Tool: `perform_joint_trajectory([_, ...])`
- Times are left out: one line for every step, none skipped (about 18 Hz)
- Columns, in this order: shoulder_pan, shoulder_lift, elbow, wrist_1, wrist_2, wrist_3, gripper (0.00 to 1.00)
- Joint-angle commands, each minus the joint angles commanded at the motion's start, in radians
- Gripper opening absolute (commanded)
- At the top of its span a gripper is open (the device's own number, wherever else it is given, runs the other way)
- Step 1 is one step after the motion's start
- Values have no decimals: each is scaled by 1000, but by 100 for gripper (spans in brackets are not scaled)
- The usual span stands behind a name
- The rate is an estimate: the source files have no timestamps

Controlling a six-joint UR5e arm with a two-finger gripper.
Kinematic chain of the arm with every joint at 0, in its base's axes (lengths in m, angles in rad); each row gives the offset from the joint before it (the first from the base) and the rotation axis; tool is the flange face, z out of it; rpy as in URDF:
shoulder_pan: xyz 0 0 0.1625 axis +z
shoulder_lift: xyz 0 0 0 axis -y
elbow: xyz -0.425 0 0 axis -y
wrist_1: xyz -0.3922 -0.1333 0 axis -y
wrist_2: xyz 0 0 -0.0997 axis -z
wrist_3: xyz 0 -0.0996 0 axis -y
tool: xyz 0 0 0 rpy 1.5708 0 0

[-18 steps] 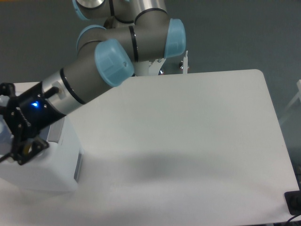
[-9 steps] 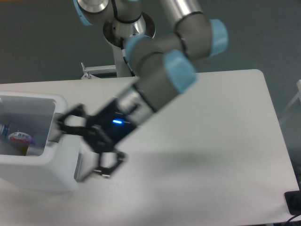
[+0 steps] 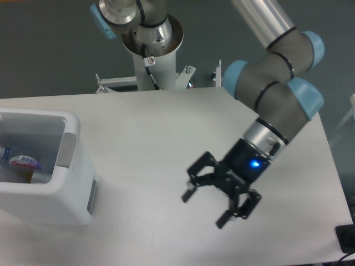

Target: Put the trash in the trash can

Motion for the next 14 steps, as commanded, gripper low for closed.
perform_joint_trajectory([0,-8,9,-2,77,2,100])
perform_joint_trajectory([-1,-20,23,0,178,21,100])
perform_joint_trajectory([-3,-25,28,-3,238,69,100])
perform_joint_trajectory([-8,-28,28,-6,321,154,100])
perform_joint_trajectory([-9,-29,26,-8,368,196,100])
perform_joint_trajectory([-9,-35,25,-8,407,221,100])
perform_joint_trajectory([-9,-43,25,-8,432,242,100])
perform_joint_trajectory([-9,-49,20,-8,464,294,100])
perform_joint_trajectory([-11,-49,19,-12,497,342,100])
perform_joint_trajectory([-15,-48,20,-27,571,392,100])
perform_joint_trajectory([-21,-49,29,-44,614,414,100])
perform_joint_trajectory([-21,-55,37,-48,642,434,100])
perform_joint_trajectory([-21,-64,45,-45,662,469,100])
perform_joint_trajectory([-21,-69,49,-51,691,523,100])
